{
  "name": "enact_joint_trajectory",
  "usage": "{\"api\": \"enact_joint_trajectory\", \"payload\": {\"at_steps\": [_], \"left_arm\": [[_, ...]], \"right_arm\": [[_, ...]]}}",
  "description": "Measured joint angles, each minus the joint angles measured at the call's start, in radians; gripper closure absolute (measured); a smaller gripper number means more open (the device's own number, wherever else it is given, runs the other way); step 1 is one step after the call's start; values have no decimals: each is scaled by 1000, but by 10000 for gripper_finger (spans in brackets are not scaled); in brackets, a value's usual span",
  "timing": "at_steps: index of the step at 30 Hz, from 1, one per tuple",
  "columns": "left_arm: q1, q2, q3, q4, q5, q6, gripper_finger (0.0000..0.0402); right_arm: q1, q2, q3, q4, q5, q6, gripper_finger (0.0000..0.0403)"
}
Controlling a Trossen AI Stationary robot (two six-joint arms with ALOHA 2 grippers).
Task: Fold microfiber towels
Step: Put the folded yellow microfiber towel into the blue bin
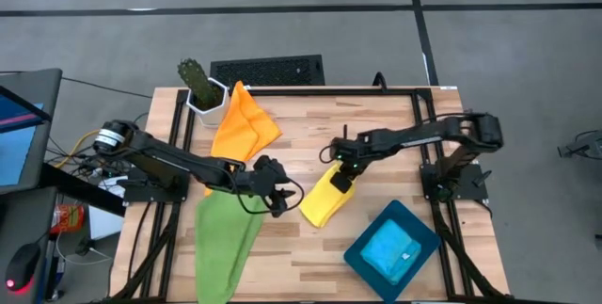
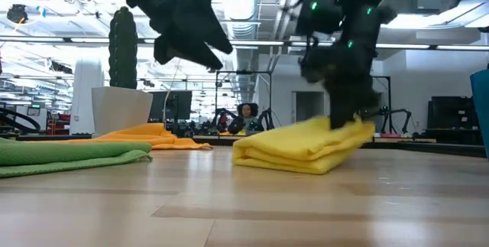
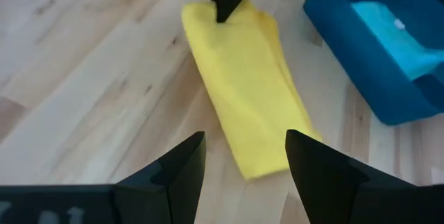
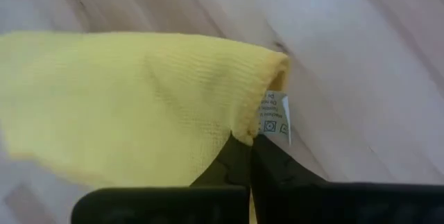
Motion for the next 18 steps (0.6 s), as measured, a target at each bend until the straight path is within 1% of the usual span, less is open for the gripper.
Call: {"api": "enact_joint_trajectory", "payload": {"at_steps": [2, 6, 12, 18], "left_arm": [[0, -21, 0, -7, -19, 1, 209], [0, -52, 0, -43, -63, 8, 209], [0, -63, 0, -74, -78, 20, 209], [0, -63, 0, -95, -91, 21, 209]], "right_arm": [[3, -48, -1, -48, 2, 29, 388], [55, -147, -1, -65, -9, 122, 388], [191, -279, 16, -55, -9, 324, 388], [329, -333, 107, -58, -3, 443, 388]]}}
